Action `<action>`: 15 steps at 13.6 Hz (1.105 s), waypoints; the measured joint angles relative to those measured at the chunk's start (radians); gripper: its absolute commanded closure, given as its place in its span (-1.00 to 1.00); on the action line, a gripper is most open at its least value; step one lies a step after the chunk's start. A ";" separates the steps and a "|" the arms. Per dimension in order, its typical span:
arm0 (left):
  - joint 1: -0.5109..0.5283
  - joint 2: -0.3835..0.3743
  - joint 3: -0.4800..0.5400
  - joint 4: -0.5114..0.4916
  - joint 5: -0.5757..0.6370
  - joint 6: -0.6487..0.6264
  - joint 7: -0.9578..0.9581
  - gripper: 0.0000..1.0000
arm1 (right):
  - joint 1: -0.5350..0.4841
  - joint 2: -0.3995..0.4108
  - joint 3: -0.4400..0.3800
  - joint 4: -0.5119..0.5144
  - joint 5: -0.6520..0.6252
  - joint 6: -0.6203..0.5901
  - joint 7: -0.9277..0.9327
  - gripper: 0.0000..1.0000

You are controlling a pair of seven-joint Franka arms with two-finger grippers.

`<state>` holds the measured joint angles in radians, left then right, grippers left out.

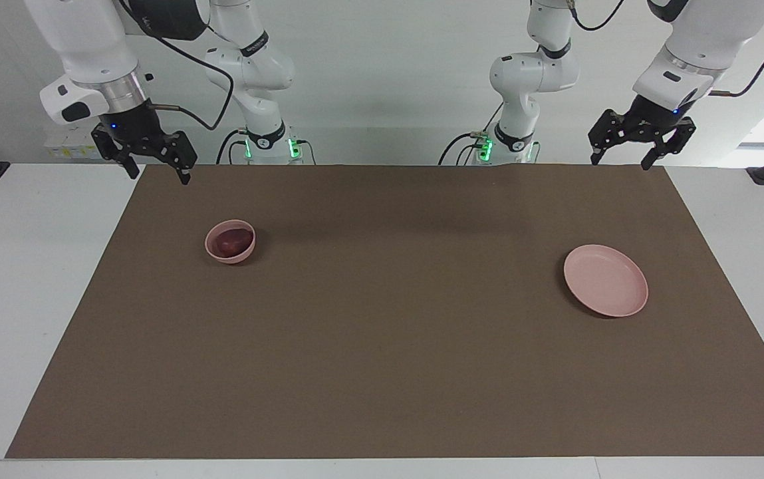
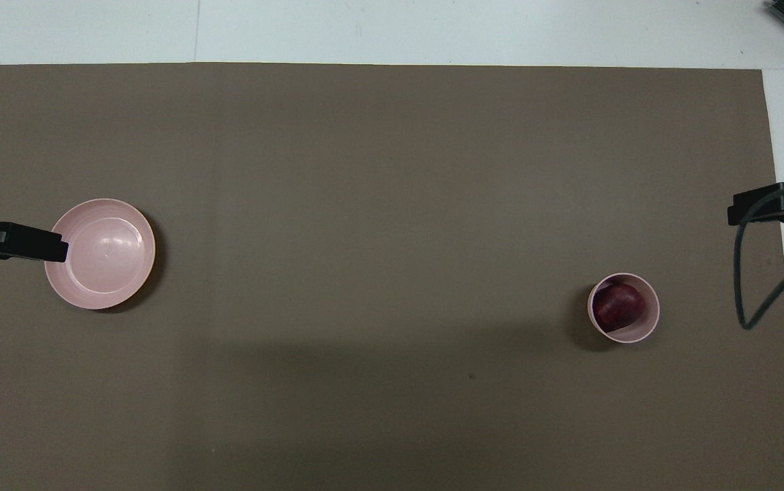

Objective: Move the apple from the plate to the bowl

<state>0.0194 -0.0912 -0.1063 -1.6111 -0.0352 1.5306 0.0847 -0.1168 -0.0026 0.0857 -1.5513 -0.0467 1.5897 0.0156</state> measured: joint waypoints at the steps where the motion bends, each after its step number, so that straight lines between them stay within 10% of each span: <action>1: 0.000 0.000 0.000 0.001 0.000 0.000 0.000 -1.00 | 0.001 0.004 0.000 0.000 0.002 0.000 -0.001 -1.00; 15: 0.003 0.000 0.017 0.001 0.002 -0.001 0.000 -1.00 | 0.012 -0.006 0.007 -0.010 0.008 -0.058 -0.001 -1.00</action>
<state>0.0226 -0.0914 -0.0893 -1.6099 -0.0337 1.5296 0.0847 -0.1044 -0.0082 0.0929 -1.5617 -0.0384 1.5315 0.0146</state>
